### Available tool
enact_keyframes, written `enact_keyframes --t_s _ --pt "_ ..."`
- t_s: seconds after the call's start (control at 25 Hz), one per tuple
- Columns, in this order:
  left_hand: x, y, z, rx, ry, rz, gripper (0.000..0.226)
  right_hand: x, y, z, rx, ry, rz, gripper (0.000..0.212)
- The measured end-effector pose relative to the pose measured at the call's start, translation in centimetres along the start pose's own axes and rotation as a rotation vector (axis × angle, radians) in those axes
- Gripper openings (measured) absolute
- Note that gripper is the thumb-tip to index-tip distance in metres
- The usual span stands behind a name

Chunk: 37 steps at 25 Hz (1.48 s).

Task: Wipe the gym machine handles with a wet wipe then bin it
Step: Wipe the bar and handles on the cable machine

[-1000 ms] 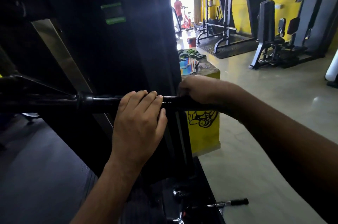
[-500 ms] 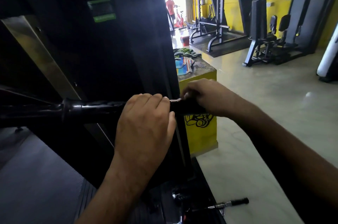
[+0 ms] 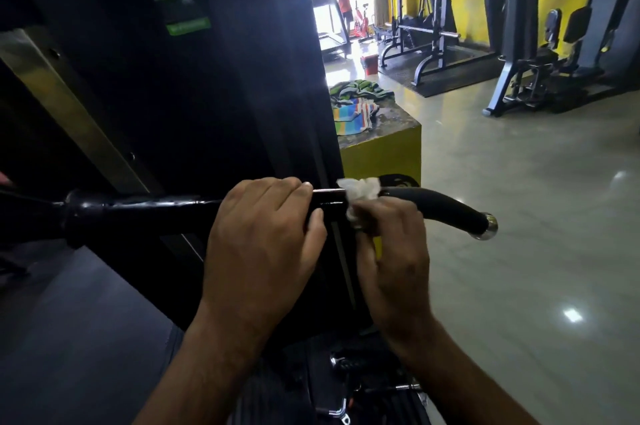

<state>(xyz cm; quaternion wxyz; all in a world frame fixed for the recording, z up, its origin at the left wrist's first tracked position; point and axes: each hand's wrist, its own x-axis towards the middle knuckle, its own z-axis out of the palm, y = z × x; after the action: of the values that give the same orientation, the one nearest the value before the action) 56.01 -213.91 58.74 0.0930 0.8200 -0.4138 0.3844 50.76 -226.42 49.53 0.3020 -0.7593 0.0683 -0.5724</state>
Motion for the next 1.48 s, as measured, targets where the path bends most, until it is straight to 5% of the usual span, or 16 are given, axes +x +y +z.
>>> enact_keyframes --t_s 0.2,0.28,0.4,0.6,0.76,0.84,0.92,1.08,1.4,1.48 --pt "0.2 0.6 0.6 0.020 0.007 -0.014 0.030 -0.1 -3.2 2.4 1.034 0.309 1.194 0.022" --pt "0.2 0.7 0.7 0.027 0.021 -0.013 0.031 0.7 -3.9 3.1 1.446 0.295 1.406 0.021" --pt "0.3 0.7 0.8 0.044 0.035 0.001 0.032 2.8 -2.4 3.2 1.718 0.270 1.517 0.025" --pt "0.6 0.6 1.1 0.045 0.066 0.004 0.032 3.5 -0.9 2.3 1.800 0.301 1.412 0.024" --pt "0.7 0.8 1.2 0.037 0.122 0.034 0.031 2.2 -2.0 0.7 1.317 0.344 1.208 0.016" --pt "0.7 0.8 1.4 0.026 0.153 0.028 0.030 2.0 -1.8 -0.1 0.854 0.305 0.935 0.017" --pt "0.7 0.8 1.6 0.014 0.154 0.013 0.030 2.3 -0.7 -0.4 0.386 0.227 0.478 0.022" --pt "0.6 0.7 1.7 -0.005 0.134 -0.017 0.030 2.4 2.6 -0.6 -0.023 0.047 0.017 0.026" --pt "0.0 0.4 2.1 -0.018 0.150 -0.005 0.024 2.1 3.9 0.0 -0.080 -0.043 -0.168 0.020" --pt "-0.2 0.3 2.3 -0.010 0.157 -0.008 0.023 2.3 4.8 0.2 -0.060 0.049 0.025 0.019"
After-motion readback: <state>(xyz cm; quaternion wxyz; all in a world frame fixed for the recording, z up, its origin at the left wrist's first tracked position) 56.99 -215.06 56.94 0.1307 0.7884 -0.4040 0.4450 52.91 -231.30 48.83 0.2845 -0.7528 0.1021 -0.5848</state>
